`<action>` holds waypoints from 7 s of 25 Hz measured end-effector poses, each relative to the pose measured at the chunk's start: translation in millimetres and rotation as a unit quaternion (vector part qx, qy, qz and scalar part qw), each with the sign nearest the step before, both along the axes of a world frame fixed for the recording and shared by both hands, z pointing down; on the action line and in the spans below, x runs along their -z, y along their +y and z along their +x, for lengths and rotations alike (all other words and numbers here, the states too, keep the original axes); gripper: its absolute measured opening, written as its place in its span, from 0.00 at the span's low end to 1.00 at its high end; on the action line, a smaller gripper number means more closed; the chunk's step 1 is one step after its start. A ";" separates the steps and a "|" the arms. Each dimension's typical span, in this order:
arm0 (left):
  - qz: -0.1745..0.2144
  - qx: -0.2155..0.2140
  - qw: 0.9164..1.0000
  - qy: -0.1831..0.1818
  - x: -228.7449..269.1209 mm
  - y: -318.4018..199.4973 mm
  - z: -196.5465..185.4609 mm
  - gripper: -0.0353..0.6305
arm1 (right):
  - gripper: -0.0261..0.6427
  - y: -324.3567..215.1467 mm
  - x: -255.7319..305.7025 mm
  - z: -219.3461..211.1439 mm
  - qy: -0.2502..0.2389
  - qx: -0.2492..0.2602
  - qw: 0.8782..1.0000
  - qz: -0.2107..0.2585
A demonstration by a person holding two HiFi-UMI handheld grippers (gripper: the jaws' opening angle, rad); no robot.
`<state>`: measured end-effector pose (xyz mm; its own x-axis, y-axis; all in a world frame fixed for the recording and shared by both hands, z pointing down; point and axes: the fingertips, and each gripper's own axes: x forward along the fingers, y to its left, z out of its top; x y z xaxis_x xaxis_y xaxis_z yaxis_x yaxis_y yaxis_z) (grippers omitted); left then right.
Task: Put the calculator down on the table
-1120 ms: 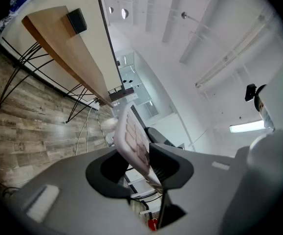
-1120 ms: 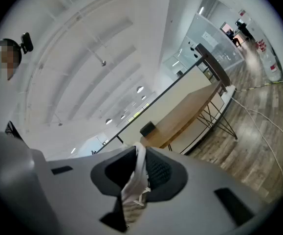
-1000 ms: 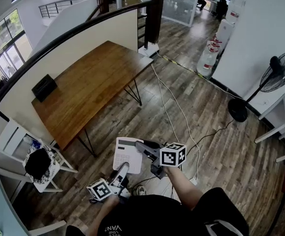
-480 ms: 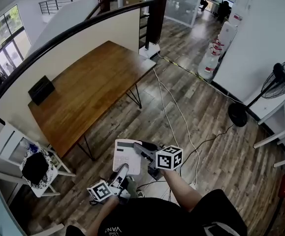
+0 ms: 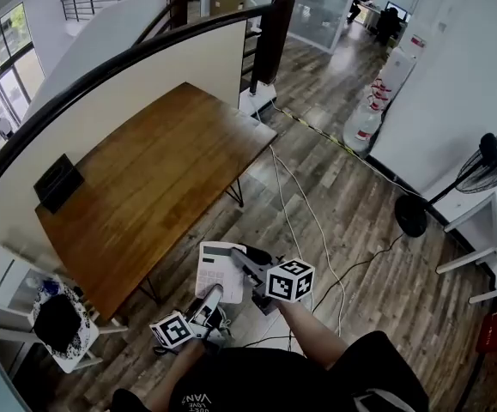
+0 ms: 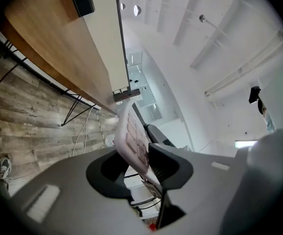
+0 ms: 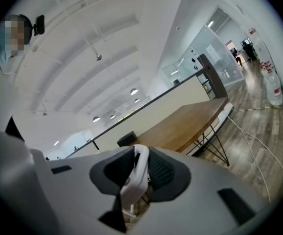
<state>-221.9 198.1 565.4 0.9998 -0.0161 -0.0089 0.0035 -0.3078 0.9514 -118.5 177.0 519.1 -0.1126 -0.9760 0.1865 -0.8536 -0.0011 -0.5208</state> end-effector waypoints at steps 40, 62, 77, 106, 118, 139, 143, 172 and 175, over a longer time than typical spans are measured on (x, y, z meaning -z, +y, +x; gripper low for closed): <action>-0.003 0.120 0.993 0.001 5.8 -126.8 224.2 0.25 | 0.16 -150.8 -2.3 218.0 -0.004 0.117 0.993 -0.016; -0.046 0.225 0.973 -0.005 -13.1 -182.0 279.9 0.25 | 0.16 -228.8 -26.3 262.2 -0.003 0.216 0.975 -0.048; -0.055 0.246 0.968 -0.011 -34.8 -291.0 273.5 0.25 | 0.17 -343.1 -49.9 249.8 0.016 0.247 0.966 -0.069; -0.102 0.344 0.933 -0.034 -76.6 -369.7 288.2 0.25 | 0.18 -439.5 -101.8 246.7 0.038 0.360 0.925 -0.111; -0.111 0.414 0.902 -0.042 -88.7 -405.5 303.7 0.25 | 0.18 -482.0 -118.1 250.0 0.054 0.410 0.905 -0.098; -0.207 0.403 0.887 -0.094 -107.3 -400.0 315.6 0.31 | 0.20 -488.6 -131.8 242.8 0.146 0.430 0.885 -0.103; -0.223 0.396 0.887 -0.085 -106.3 -394.2 317.1 0.35 | 0.21 -488.1 -133.8 244.3 0.159 0.426 0.884 -0.108; -0.212 0.383 0.892 -0.108 -103.8 -365.3 308.8 0.42 | 0.22 -487.5 -128.7 244.4 0.176 0.404 0.892 -0.105; -0.207 0.385 0.893 -0.110 -103.1 -363.7 304.6 0.42 | 0.22 -486.8 -124.2 246.4 0.166 0.398 0.896 -0.103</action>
